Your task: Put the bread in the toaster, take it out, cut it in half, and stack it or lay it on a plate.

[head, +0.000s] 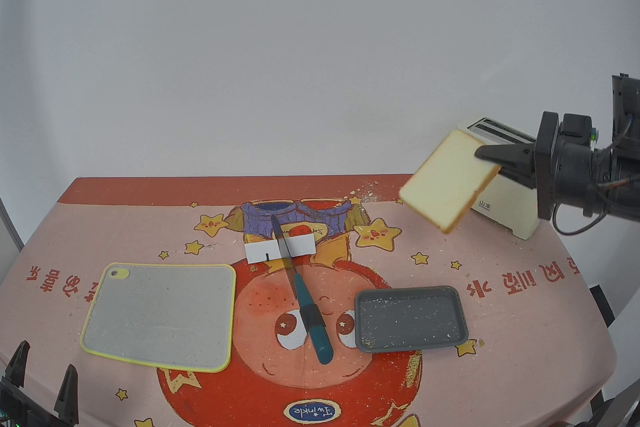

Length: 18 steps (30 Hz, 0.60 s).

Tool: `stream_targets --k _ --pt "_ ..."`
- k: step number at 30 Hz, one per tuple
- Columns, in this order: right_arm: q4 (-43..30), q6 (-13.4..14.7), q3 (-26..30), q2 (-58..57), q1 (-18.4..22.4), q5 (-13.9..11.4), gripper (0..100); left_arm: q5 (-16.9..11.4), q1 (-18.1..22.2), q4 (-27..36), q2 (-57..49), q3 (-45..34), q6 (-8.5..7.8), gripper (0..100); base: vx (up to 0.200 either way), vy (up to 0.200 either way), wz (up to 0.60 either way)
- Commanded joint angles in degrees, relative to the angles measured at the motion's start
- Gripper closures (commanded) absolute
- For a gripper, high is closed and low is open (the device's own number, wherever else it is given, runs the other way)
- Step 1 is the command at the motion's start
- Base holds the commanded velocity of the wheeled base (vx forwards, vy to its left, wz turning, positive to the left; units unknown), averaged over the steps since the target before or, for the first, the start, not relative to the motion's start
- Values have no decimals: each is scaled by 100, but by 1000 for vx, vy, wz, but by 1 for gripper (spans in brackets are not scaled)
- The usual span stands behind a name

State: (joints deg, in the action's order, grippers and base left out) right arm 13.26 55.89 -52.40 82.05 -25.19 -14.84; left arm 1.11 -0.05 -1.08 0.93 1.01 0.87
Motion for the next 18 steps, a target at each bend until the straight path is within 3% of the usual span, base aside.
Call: stream_targets --k 1,10,12,18 --pt "326 554 493 -155 -856 77 100 12 -4 -6 -93 -101 -34 0 0 0 0" --pt "2506 633 1197 1155 -1190 288 100 21 -4 3 -93 -101 10 0 0 0 0" --pt "3103 633 1337 1322 -1199 385 100 21 -4 3 -93 -101 19 0 0 200 0" --pt "3200 677 1346 1304 -1226 403 100 21 -4 3 -93 -101 10 0 0 200 0"
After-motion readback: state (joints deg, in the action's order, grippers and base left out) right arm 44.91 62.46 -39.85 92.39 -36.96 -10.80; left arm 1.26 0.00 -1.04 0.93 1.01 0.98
